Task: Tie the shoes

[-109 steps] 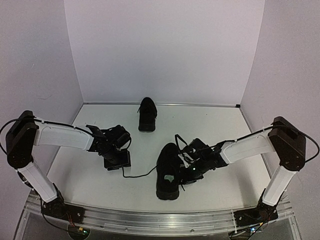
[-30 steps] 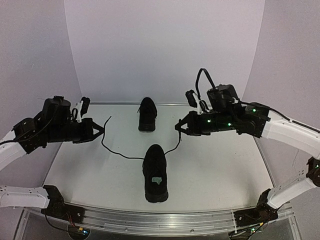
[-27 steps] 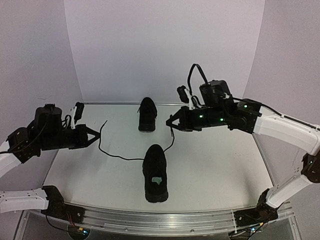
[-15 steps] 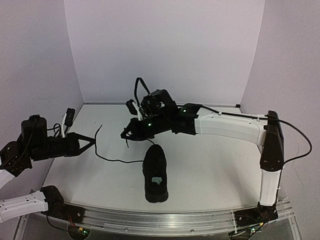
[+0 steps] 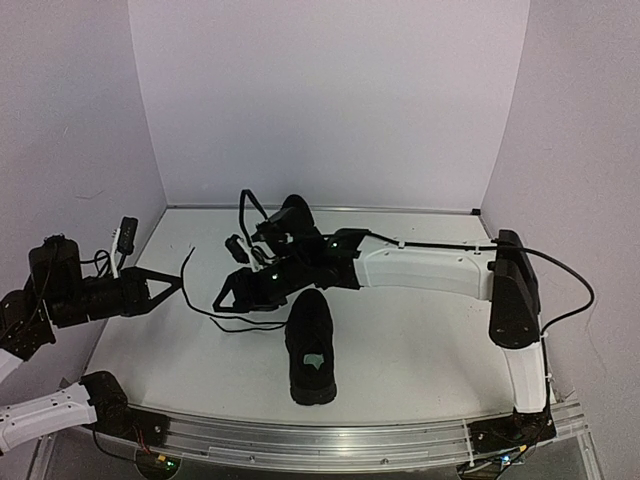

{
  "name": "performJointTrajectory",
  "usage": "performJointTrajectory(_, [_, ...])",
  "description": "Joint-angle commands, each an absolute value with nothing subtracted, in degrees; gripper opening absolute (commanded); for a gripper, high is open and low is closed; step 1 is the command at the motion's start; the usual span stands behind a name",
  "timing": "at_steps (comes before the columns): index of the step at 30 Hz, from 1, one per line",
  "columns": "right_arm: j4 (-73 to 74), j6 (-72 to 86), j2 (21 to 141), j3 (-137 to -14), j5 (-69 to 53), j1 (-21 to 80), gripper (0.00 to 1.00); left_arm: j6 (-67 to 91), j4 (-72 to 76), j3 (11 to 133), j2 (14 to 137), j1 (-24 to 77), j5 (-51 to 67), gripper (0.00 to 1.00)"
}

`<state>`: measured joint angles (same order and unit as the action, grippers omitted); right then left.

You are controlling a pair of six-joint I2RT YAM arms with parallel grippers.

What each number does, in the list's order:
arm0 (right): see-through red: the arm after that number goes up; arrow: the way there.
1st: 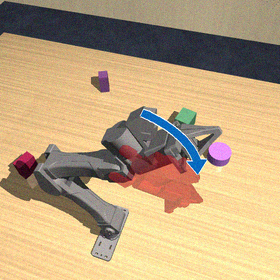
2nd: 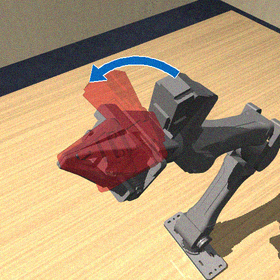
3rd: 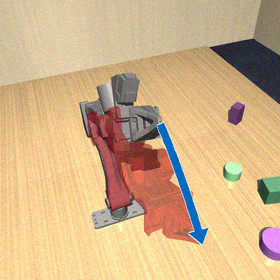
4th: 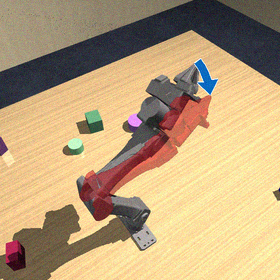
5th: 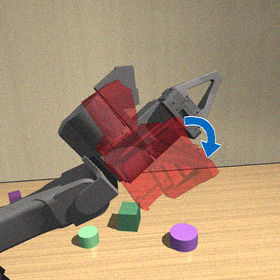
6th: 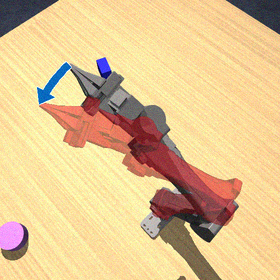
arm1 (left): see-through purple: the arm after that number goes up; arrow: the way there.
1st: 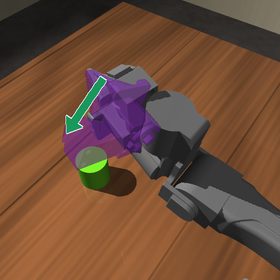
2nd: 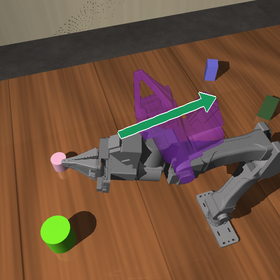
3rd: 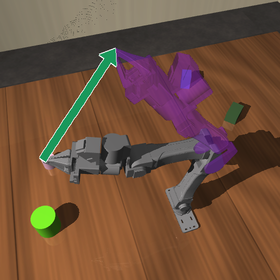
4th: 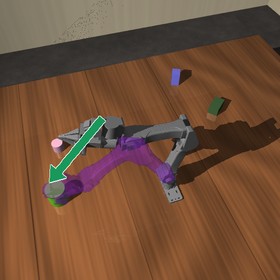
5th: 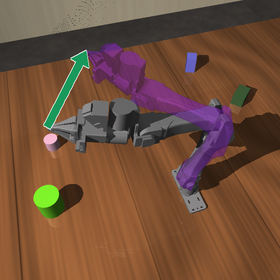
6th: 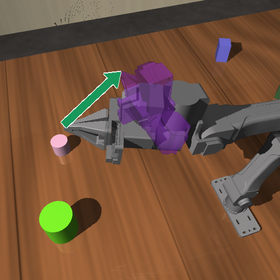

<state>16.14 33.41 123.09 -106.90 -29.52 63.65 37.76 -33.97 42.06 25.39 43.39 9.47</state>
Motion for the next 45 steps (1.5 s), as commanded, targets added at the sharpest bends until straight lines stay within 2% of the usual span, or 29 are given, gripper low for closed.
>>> performJointTrajectory(1, [17.82, 32.6, 115.21, -105.12, -29.55, 62.12, 0.53, 37.59, -29.97, 41.79, 29.74, 43.37, 10.29, 0.0])
performJointTrajectory(6, [25.77, 27.69, 110.65, -101.09, -24.71, 58.37, 0.46, 35.52, -25.11, 43.11, 38.35, 43.34, 9.01, 0.0])
performJointTrajectory(11, [38.22, 17.86, 111.32, -99.96, -17.92, 57.67, 0.37, 35.83, -19.49, 44.89, 48.67, 43.32, 7.5, 0.0])
performJointTrajectory(22, [40.69, 12.29, 113.55, -96.19, -18.61, 57.72, 0.3, 44.48, -14.16, 52.83, 69.38, 40.41, 5.05, 0.0])
performJointTrajectory(29, [41.77, 10.19, 117.45, -98.02, -17.24, 57.52, 0.27, 46.02, -13.46, 56.11, 75.01, 38.71, 7.28, 0.0])
performJointTrajectory(38, [44.4, 8.6, 119.52, -100.62, -15.51, 57.46, 0.21, 45.95, -13.77, 55.93, 75.99, 37.88, 7.14, 0.0])
performJointTrajectory(45, [45.95, 9.08, 118.69, -104.49, -15.25, 56.38, 0.21, 46.1, -12.6, 55.67, 76.89, 37.77, 7.7, 0.0])
